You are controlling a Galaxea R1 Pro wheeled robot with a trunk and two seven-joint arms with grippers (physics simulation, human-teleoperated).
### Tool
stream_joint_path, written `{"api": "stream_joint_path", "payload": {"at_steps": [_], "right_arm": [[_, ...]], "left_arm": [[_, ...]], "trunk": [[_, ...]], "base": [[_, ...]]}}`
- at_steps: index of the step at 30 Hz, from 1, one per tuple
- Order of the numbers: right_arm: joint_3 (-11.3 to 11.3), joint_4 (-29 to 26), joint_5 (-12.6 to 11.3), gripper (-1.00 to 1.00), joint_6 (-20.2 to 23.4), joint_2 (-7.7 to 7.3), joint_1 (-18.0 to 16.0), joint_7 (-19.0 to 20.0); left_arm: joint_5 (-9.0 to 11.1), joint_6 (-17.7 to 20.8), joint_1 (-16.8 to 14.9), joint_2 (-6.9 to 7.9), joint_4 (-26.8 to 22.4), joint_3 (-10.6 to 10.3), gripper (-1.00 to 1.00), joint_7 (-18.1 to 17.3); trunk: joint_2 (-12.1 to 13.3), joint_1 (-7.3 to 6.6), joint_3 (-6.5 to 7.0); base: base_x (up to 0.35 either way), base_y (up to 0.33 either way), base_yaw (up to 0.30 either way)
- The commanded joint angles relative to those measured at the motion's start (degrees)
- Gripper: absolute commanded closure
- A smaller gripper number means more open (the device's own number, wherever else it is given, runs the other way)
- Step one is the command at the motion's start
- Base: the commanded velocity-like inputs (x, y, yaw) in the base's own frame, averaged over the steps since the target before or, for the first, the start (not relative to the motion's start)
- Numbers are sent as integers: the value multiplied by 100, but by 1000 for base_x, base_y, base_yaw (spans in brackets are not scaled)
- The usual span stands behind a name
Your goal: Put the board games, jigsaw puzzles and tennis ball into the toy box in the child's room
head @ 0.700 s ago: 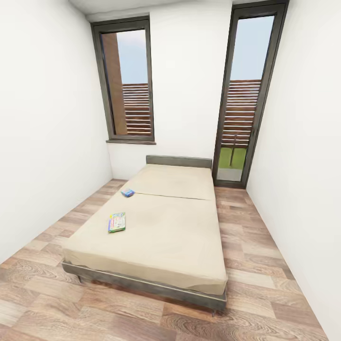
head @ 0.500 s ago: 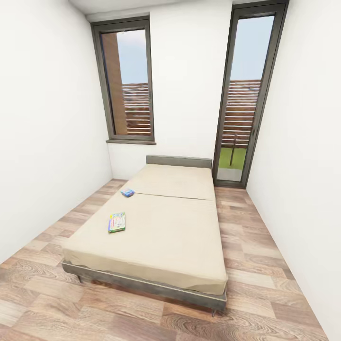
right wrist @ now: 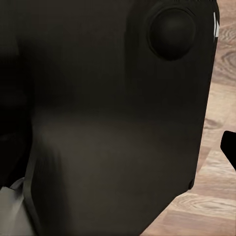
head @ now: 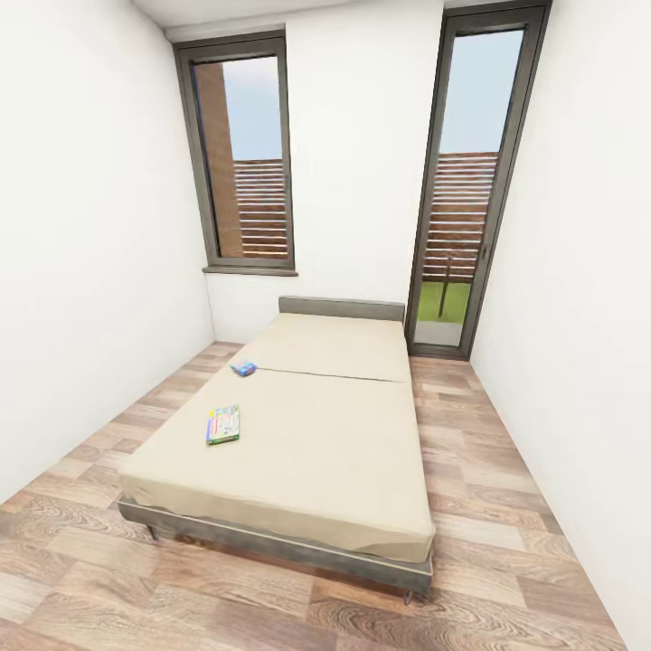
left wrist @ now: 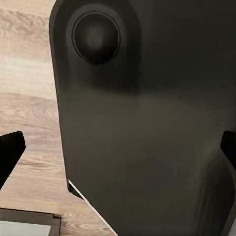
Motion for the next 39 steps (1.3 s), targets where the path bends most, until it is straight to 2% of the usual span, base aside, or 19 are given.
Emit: {"api": "stream_joint_path", "payload": {"at_steps": [1, 13, 39], "right_arm": [[-4, -1, 2, -100, 4, 6, 1, -2], [1, -1, 8, -100, 3, 31, 3, -2], [4, -1, 21, -100, -11, -23, 1, -9]], "left_arm": [[-4, -3, 0, 4, -1, -3, -100, -2], [-13, -4, 0, 25, -1, -11, -100, -11], [-15, 13, 0, 12, -1, -17, -100, -8]], "trunk": [[38, -22, 15], [520, -285, 231], [1562, -856, 697]], "base": [[0, 0, 0], [0, 0, 0], [0, 0, 0]]}}
